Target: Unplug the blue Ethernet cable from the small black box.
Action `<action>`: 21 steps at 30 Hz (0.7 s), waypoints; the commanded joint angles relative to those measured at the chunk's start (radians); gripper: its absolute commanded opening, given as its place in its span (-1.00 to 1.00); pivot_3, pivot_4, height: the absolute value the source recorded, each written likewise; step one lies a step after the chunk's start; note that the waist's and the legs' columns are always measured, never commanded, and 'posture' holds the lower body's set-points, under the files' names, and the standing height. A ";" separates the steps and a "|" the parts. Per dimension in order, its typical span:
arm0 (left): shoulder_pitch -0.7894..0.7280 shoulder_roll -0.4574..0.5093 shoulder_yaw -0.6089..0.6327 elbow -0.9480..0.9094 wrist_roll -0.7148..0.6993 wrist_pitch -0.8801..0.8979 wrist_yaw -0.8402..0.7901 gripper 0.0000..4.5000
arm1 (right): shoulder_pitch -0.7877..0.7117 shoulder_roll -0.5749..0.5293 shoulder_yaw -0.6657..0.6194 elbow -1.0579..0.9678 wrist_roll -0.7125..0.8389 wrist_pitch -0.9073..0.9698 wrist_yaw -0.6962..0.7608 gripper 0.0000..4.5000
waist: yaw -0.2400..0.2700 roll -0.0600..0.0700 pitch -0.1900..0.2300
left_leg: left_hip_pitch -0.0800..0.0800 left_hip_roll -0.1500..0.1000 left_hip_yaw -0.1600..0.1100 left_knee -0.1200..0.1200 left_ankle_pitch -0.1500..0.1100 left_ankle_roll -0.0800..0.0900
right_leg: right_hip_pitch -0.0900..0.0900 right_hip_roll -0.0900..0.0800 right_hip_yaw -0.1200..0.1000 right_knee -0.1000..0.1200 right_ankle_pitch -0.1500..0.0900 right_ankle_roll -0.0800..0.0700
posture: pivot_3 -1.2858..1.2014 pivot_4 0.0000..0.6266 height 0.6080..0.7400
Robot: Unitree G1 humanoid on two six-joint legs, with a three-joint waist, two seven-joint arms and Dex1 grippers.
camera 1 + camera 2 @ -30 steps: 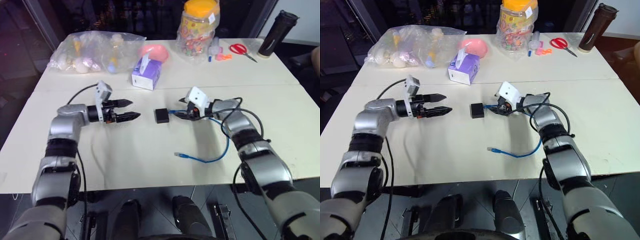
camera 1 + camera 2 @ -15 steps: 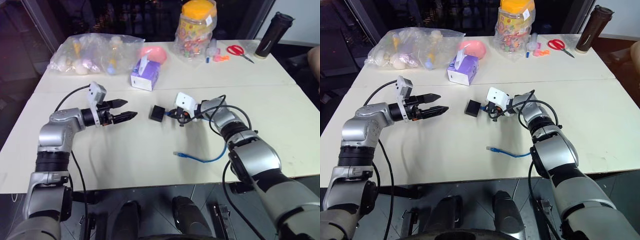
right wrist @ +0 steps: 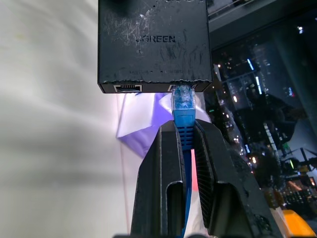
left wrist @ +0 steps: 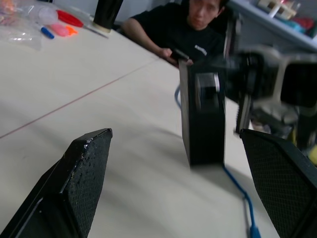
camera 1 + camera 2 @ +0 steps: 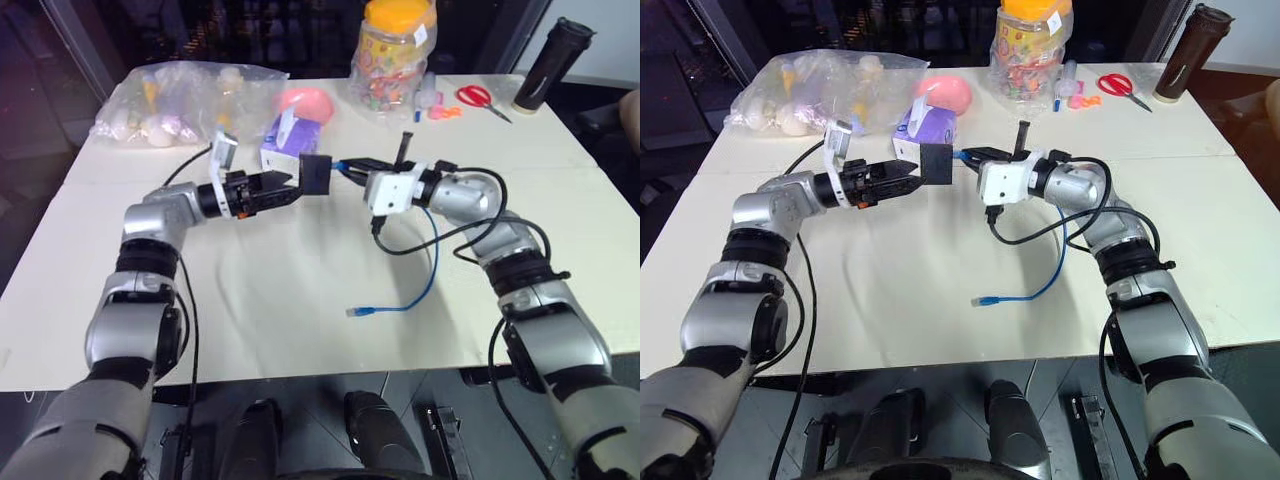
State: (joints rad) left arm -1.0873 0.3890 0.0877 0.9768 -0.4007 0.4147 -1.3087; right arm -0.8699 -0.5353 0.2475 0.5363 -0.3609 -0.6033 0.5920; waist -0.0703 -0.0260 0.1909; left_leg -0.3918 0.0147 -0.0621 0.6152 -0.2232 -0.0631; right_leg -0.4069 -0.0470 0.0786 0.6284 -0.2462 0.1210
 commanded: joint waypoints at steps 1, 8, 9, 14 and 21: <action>-0.089 -0.029 0.020 0.102 0.018 -0.060 -0.031 0.92 | 0.002 -0.012 -0.031 -0.106 0.005 0.057 -0.023 -0.99 | 0.000 0.000 0.000 | 0.000 0.000 0.000 0.000 0.000 0.000 | 0.000 0.000 0.000 0.000 0.000 0.000 | 0.03 -0.52 0.98; -0.130 -0.074 0.012 0.178 0.066 -0.120 -0.052 0.24 | 0.039 -0.011 -0.019 -0.188 -0.001 0.122 -0.023 -1.00 | 0.000 0.000 0.000 | 0.000 0.000 0.000 0.000 0.000 0.000 | 0.000 0.000 0.000 0.000 0.000 0.000 | 0.03 -0.52 0.98; -0.132 -0.078 0.019 0.183 0.068 -0.123 -0.048 0.05 | 0.043 -0.011 -0.018 -0.198 -0.001 0.129 -0.023 -1.00 | 0.001 0.000 0.000 | 0.000 0.000 0.000 -0.001 0.000 0.000 | 0.000 0.000 0.000 0.000 0.000 0.000 | 0.03 -0.52 0.98; -0.131 -0.077 0.033 0.188 0.074 -0.129 -0.041 -0.78 | 0.057 -0.014 -0.011 -0.229 -0.003 0.155 -0.014 -1.00 | 0.001 0.000 0.000 | 0.000 0.000 0.000 0.000 0.000 0.000 | 0.000 0.000 0.000 0.000 0.000 0.000 | 0.03 -0.52 0.98; -0.113 -0.070 0.052 0.177 0.074 -0.117 -0.024 -0.77 | 0.145 -0.053 -0.051 -0.347 0.003 0.298 0.028 -0.23 | 0.001 0.000 0.000 | 0.000 0.000 -0.001 0.000 0.000 0.000 | 0.000 0.000 0.000 0.000 0.000 0.000 | 0.03 -0.52 0.98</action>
State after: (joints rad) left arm -1.1886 0.3053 0.1110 1.1757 -0.3142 0.2962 -1.3331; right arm -0.7543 -0.5591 0.2468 0.2643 -0.3676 -0.3676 0.6155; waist -0.0688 -0.0262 0.1909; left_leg -0.3921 0.0148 -0.0628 0.6148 -0.2232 -0.0631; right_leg -0.4068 -0.0469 0.0784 0.6286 -0.2463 0.1211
